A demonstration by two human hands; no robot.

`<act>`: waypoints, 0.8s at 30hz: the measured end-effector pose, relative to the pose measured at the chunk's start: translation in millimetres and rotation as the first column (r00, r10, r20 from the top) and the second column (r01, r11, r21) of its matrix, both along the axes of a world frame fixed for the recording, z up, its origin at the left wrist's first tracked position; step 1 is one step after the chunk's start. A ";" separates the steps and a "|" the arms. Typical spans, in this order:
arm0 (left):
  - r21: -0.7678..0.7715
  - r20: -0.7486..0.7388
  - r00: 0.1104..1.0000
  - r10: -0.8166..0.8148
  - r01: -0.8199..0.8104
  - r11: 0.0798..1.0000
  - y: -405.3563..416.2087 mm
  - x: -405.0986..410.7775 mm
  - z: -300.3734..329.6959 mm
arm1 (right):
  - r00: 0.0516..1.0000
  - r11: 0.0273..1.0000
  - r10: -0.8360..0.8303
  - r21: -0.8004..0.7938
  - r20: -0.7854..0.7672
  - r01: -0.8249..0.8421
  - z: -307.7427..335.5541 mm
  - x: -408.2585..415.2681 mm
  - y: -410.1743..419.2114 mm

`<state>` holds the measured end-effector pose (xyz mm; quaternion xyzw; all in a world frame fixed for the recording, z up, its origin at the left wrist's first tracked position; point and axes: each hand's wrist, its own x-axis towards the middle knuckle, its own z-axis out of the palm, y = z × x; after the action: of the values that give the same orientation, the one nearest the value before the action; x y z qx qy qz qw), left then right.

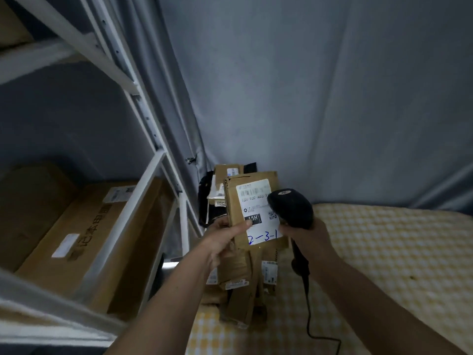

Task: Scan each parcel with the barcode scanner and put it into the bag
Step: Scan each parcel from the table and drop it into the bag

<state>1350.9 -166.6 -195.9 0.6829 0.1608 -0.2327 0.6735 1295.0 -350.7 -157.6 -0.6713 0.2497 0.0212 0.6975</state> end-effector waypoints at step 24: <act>0.092 0.059 0.686 -0.725 0.719 0.689 -366.5 -124.6 -27.3 | 0.529 0.530 -0.847 -0.009 -0.050 0.848 -38.8 -270.9 -234.5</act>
<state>1226.4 -533.1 -223.3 0.7212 -0.1444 -0.4426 0.5129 1024.1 -585.3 -196.4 -0.4600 0.5603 -0.3011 0.6195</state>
